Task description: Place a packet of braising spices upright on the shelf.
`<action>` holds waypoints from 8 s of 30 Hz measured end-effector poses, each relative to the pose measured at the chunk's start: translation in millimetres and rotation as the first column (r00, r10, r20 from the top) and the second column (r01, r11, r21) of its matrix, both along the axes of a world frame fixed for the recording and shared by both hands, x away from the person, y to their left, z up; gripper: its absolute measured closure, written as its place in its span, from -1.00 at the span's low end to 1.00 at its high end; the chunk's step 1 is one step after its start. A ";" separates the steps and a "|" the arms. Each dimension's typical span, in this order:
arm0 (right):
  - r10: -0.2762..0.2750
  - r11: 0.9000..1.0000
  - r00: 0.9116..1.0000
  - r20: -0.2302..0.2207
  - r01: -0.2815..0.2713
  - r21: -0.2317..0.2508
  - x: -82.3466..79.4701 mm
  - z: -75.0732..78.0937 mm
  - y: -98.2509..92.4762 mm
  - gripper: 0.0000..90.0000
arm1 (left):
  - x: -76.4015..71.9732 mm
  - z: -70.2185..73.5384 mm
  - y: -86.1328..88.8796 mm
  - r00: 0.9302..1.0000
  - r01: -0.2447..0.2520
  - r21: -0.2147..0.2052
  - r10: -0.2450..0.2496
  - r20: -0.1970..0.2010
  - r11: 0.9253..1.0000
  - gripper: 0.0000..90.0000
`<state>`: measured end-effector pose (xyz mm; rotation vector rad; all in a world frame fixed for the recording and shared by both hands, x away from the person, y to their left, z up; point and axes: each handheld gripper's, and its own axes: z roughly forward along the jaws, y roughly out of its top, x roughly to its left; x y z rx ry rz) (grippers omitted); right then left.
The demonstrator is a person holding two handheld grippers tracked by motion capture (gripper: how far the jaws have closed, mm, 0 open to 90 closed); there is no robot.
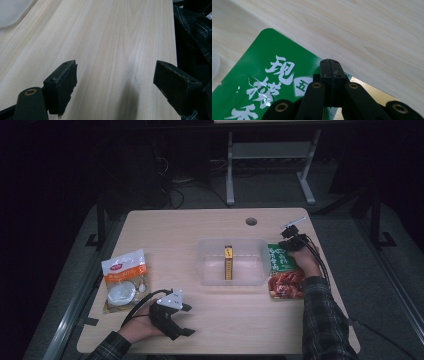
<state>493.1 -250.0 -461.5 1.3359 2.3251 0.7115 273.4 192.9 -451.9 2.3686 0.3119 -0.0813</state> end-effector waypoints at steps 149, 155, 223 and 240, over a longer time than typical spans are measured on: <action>-0.039 0.999 0.999 0.037 0.038 0.028 -118.1 -3.1 -75.1 1.00 | -6.0 -1.0 -10.4 0.999 0.039 0.007 -0.039 -0.007 0.999 -0.59; -0.031 0.999 0.999 0.021 0.030 0.034 -122.5 -2.2 -77.2 1.00 | -6.1 -0.5 -10.1 0.999 0.037 0.002 -0.037 -0.006 0.999 -0.59; 0.563 0.826 0.825 -0.042 -0.563 0.014 -222.9 6.2 101.3 1.00 | -1.0 4.5 -7.9 0.997 -0.078 -0.035 0.079 0.025 0.996 -0.59; 0.455 0.882 0.890 0.024 -0.454 0.130 -227.4 11.3 69.4 -0.08 | 5.3 -1.9 -46.0 0.990 -0.133 -0.018 0.134 0.041 0.991 -0.58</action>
